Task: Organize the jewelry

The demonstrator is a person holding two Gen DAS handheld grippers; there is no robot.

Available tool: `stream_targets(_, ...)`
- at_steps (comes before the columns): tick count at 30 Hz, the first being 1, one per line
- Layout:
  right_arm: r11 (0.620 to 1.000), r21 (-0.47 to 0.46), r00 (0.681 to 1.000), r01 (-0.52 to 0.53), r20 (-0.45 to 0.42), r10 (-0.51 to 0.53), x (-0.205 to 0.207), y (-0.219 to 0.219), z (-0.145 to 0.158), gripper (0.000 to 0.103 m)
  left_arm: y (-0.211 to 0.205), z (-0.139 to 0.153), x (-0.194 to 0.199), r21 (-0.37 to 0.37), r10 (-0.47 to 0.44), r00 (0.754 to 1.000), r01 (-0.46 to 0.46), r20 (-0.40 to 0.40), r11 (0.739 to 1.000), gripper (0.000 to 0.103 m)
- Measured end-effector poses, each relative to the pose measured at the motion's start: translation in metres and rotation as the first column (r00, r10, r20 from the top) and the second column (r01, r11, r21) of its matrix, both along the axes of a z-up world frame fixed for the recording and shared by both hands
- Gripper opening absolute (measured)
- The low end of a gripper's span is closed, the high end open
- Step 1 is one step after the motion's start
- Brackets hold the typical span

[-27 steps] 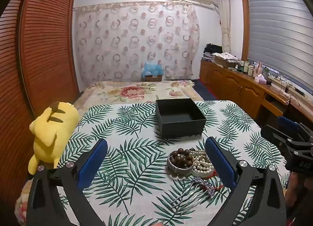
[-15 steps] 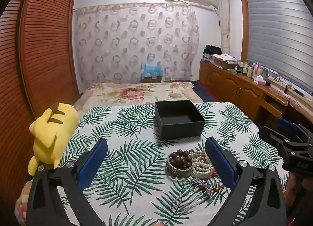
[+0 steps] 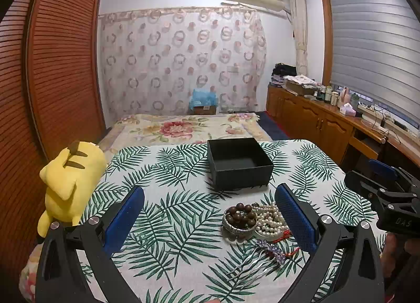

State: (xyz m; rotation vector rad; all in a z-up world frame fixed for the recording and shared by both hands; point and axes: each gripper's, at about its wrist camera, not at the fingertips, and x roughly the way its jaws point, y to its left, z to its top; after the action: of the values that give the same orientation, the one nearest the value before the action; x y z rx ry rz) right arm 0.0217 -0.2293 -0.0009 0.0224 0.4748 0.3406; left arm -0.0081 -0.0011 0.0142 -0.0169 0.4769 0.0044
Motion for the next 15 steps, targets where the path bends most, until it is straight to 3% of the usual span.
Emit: stream_targets(15, 1.000, 0.002, 1.000, 0.000, 0.001, 0.000, 0.0001, 0.0013, -0.0012, 0.101, -0.0009, 0.0010, -0.0006, 0.001, 0.000, 1.000, 0.000, 0.001, 1.000, 0.097)
